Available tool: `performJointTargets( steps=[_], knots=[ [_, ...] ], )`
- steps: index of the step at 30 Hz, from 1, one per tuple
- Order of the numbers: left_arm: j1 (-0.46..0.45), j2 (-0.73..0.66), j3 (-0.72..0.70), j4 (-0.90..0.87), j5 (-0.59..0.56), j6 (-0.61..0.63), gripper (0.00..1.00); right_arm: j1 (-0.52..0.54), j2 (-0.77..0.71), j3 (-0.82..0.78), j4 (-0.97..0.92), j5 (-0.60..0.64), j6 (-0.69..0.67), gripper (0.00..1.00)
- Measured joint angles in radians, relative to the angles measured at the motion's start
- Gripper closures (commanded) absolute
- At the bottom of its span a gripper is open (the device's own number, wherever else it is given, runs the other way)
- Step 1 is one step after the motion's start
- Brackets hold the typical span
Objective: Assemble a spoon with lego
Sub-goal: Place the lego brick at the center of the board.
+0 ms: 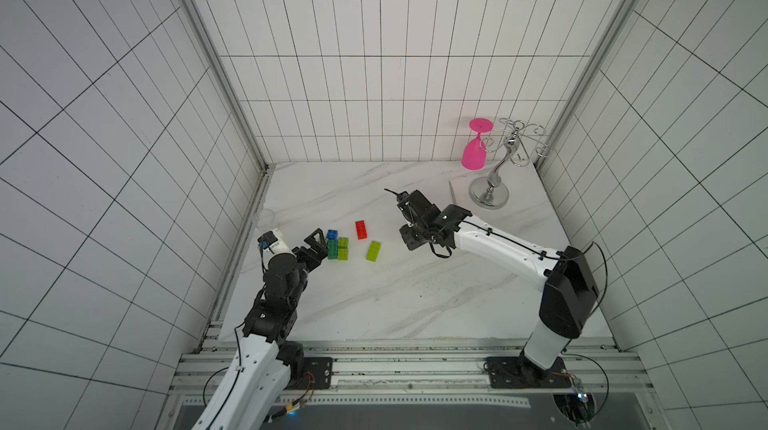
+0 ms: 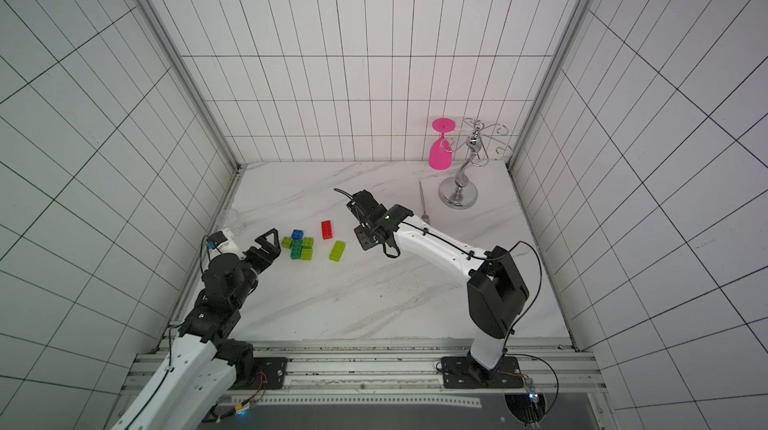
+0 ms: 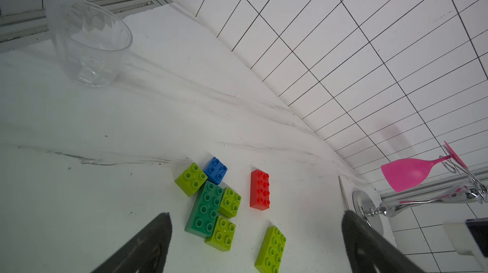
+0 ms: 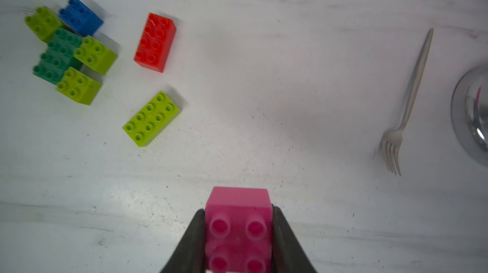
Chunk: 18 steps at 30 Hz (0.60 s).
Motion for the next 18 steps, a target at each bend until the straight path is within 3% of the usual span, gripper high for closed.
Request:
performJointTargets(
  steps=[5,10,18],
  knots=[
    [-0.003,0.021,-0.003,0.004,0.001,-0.001,0.01,-0.005,0.041,-0.161,0.075,0.005,0.052,0.74],
    [-0.004,0.074,-0.003,0.017,0.006,0.0,0.02,-0.005,0.089,-0.191,0.147,-0.001,0.09,0.67],
    [-0.004,0.328,0.049,-0.002,-0.014,0.033,0.11,-0.023,0.126,-0.204,0.216,-0.048,0.123,0.52]
  ],
)
